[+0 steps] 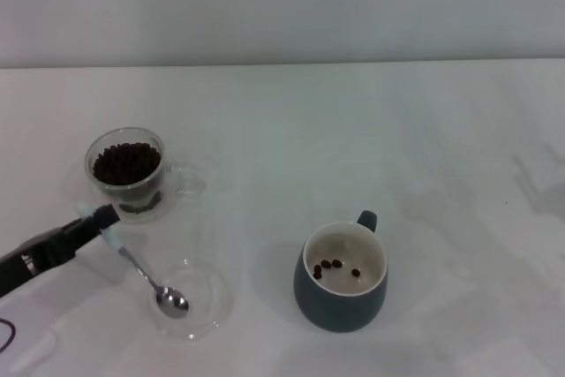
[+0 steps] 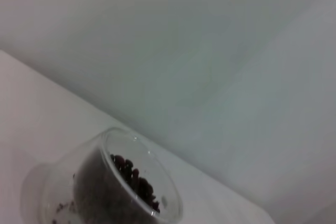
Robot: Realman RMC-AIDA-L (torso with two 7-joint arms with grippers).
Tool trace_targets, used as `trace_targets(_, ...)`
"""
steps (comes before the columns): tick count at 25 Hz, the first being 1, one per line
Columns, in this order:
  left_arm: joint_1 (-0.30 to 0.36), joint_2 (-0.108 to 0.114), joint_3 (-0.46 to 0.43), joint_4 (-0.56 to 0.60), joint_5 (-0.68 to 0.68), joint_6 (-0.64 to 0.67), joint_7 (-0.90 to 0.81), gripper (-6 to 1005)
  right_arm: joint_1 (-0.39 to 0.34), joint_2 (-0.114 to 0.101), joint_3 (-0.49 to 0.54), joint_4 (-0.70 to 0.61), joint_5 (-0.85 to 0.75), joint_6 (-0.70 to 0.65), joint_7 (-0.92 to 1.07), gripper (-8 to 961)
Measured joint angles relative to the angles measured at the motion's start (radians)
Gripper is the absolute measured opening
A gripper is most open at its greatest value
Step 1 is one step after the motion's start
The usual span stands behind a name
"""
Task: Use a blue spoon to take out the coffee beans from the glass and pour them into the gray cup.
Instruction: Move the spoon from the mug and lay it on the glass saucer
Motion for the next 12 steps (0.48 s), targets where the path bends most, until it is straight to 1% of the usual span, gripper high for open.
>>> trace_targets(6,-0.008,0.0,-0.03,0.001,-0.005,0.01,0.0,135,0.003,0.0,0.001,0.0,0.0,0.005,0.0,531)
trace_targets(12,-0.043,-0.01,-0.033,-0.029,0.0,-0.029,-0.006,135,0.006,0.0,-0.004,-0.004,0.0,0.006,0.0,531)
